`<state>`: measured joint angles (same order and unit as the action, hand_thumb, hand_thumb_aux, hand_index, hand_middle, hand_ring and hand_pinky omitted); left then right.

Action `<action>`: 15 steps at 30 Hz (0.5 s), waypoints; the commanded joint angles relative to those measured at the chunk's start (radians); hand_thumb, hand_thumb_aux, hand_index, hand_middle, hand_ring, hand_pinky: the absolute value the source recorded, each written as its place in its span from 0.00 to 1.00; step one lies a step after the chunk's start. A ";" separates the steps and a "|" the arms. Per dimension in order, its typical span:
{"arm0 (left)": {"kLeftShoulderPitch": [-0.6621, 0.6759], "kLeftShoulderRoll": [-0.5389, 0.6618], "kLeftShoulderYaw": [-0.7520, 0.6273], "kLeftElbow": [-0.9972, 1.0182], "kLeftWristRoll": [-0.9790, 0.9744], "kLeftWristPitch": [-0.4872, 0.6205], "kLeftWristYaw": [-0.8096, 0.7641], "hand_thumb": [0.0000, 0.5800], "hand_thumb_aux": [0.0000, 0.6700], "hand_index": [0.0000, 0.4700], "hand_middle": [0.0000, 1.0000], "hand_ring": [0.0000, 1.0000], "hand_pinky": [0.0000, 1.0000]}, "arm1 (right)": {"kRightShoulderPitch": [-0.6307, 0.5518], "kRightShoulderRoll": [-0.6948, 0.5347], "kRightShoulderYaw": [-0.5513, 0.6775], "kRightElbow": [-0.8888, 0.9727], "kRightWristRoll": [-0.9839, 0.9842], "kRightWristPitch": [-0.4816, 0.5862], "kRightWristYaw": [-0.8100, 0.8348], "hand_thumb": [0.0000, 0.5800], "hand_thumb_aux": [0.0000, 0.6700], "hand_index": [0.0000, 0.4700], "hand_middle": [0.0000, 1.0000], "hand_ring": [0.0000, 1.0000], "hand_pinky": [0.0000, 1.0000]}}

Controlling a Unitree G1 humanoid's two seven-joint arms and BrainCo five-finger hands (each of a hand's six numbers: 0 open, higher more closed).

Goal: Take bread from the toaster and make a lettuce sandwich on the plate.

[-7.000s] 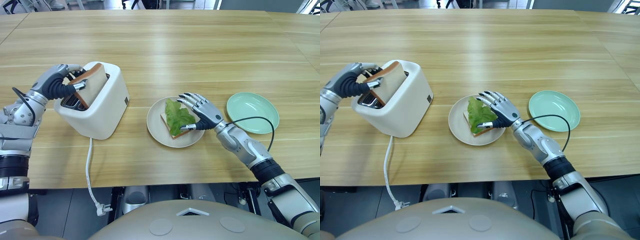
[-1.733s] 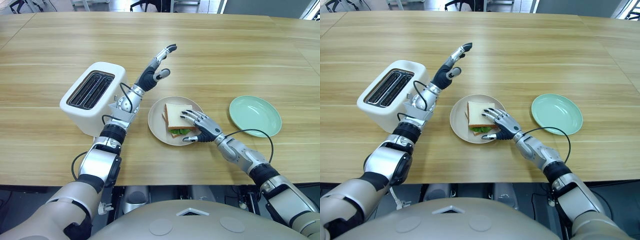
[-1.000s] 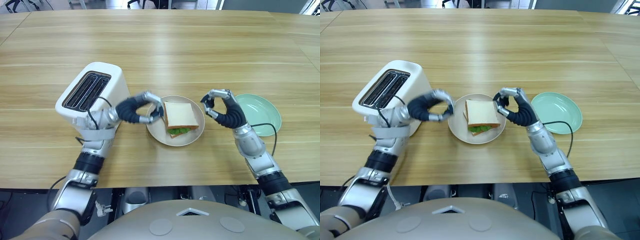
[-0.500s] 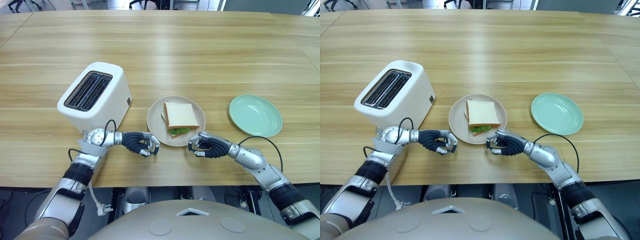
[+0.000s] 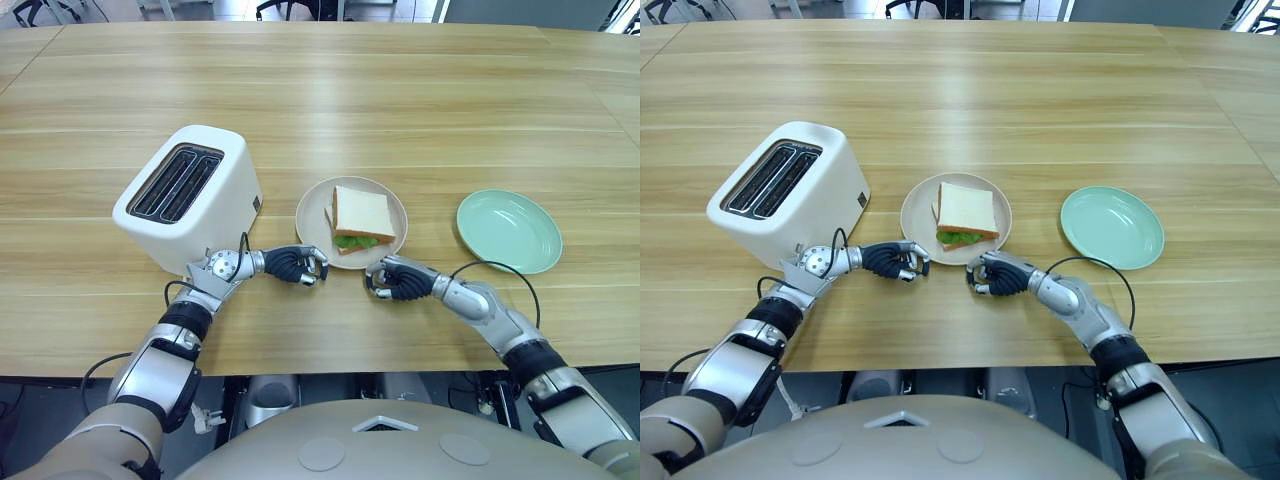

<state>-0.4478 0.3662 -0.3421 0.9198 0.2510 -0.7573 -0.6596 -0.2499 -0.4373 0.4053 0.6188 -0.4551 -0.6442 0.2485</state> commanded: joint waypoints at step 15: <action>-0.347 -0.139 0.167 0.374 0.031 0.222 0.604 0.00 0.00 0.00 0.82 0.82 0.82 | -0.508 0.299 0.160 0.702 -0.330 0.299 -0.766 1.00 1.00 0.98 1.00 1.00 1.00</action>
<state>-0.7715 0.2383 -0.2094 1.2543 0.3068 -0.5784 -0.1006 -0.7293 -0.1546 0.5632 1.2838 -0.7808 -0.3763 -0.4732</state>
